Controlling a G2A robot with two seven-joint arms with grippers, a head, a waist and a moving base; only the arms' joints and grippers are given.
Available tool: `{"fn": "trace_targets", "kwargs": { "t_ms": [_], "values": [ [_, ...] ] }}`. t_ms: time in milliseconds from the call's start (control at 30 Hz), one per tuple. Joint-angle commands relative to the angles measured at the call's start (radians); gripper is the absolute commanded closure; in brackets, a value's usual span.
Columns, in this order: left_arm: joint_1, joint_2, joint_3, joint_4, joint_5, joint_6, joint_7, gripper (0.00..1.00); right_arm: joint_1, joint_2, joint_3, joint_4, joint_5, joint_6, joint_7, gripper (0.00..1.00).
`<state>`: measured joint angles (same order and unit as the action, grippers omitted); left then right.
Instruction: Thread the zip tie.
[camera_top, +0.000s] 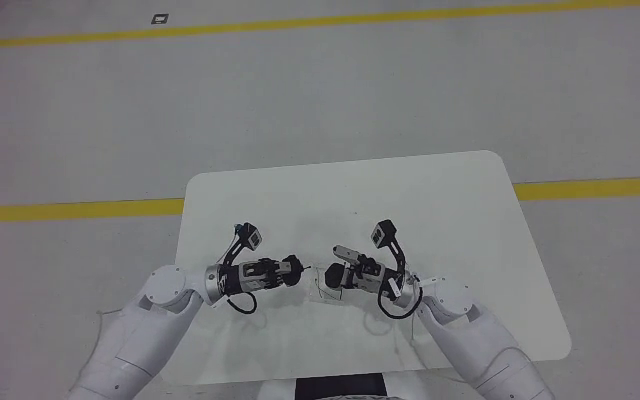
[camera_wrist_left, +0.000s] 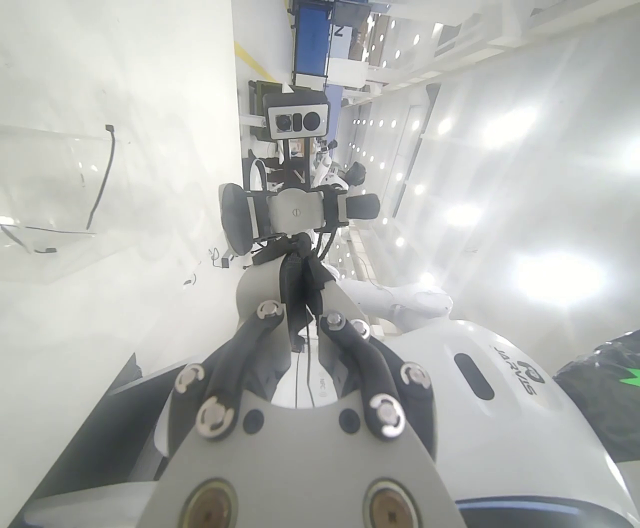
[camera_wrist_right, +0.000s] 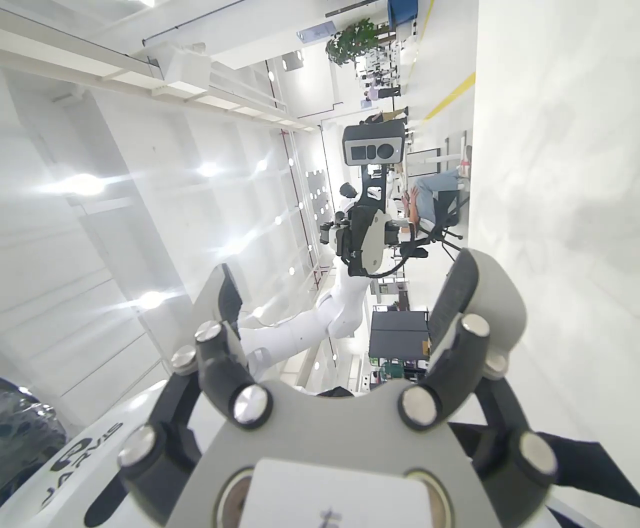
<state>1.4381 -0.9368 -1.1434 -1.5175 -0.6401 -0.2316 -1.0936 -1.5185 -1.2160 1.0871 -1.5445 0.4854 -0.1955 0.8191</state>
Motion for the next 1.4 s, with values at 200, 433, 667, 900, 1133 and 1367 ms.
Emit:
{"fn": "trace_targets", "kwargs": {
  "t_ms": [200, 433, 667, 900, 1133, 1367],
  "values": [
    [-0.006, 0.009, -0.011, 0.048, -0.028, 0.006, -0.133, 1.0, 0.031, 0.003, -0.006, 0.08, 0.148, 0.036, 0.216, 0.0],
    [-0.008, 0.015, -0.022, 0.113, -0.099, -0.042, -0.28, 1.0, 0.088, -0.004, -0.058, 0.147, 0.162, 0.044, 0.314, 0.0],
    [-0.012, 0.016, -0.016, 0.12, -0.097, -0.064, -0.296, 1.0, 0.092, -0.005, -0.06, 0.152, 0.163, 0.041, 0.312, 0.0],
    [-0.012, 0.016, -0.016, 0.12, -0.097, -0.064, -0.296, 1.0, 0.089, -0.007, -0.087, 0.126, 0.127, 0.052, 0.264, 0.0],
    [-0.012, 0.016, -0.016, 0.12, -0.097, -0.064, -0.296, 1.0, 0.111, -0.017, -0.14, 0.142, 0.105, 0.046, 0.246, 0.32],
    [-0.012, 0.016, -0.016, 0.12, -0.097, -0.064, -0.296, 1.0, 0.138, -0.024, -0.171, 0.165, 0.097, 0.038, 0.237, 0.74]
  ]
}}
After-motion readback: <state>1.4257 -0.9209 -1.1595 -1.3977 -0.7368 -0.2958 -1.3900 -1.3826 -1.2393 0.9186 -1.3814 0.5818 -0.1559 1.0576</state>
